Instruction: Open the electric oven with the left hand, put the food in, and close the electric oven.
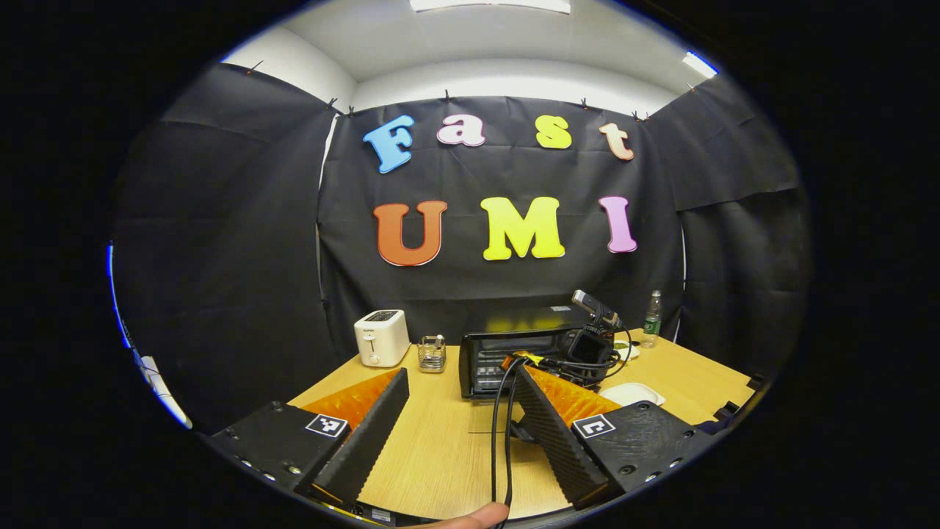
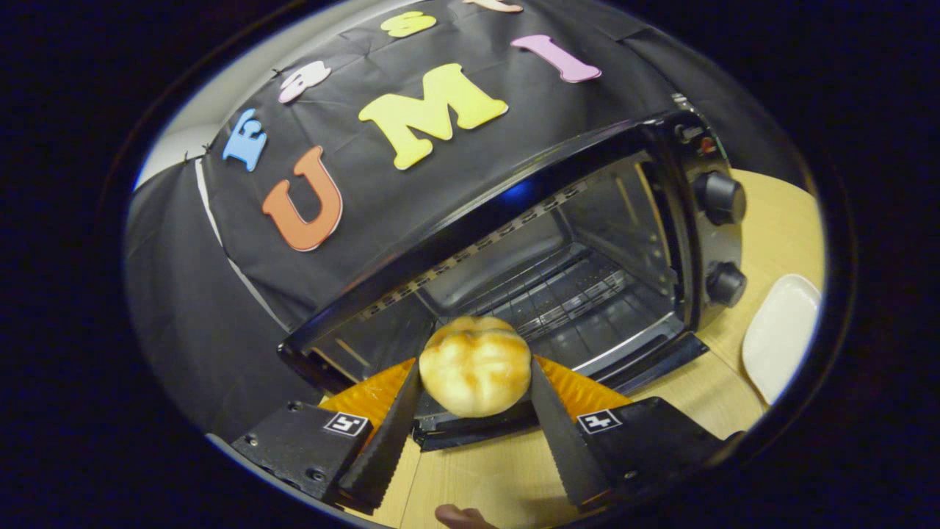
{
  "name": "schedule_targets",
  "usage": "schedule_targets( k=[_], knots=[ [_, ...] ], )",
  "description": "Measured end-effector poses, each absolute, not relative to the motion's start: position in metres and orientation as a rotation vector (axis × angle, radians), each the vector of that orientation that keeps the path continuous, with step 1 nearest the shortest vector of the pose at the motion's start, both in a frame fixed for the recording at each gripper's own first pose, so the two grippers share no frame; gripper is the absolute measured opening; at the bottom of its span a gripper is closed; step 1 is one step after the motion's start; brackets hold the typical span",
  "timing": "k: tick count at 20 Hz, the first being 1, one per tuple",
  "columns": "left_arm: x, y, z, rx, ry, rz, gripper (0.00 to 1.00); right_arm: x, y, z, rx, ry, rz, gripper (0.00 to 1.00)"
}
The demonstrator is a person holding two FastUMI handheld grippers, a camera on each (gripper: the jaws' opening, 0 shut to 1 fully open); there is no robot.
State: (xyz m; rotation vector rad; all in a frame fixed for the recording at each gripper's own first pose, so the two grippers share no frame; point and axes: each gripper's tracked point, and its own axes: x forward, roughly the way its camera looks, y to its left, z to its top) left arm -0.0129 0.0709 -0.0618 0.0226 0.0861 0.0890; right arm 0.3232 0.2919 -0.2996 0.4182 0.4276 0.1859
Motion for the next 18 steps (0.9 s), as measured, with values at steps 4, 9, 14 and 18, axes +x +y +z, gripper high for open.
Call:
schedule_targets(
  k=[4,9,14,18],
  knots=[
    [-0.007,0.08,-0.066,0.001,0.102,0.106,0.96,0.363,0.284,-0.291,0.319,0.347,0.167,0.87],
    [-0.004,0.084,-0.077,0.01,0.13,0.116,0.96,0.385,0.282,-0.277,0.215,0.231,0.172,0.87],
    [-0.005,0.079,-0.079,0.005,0.136,0.115,0.96,0.365,0.273,-0.278,0.202,0.257,0.187,0.97],
    [-0.01,0.071,-0.079,0.016,0.132,0.11,0.96,0.327,0.258,-0.265,0.184,0.234,0.208,0.96]
  ],
)
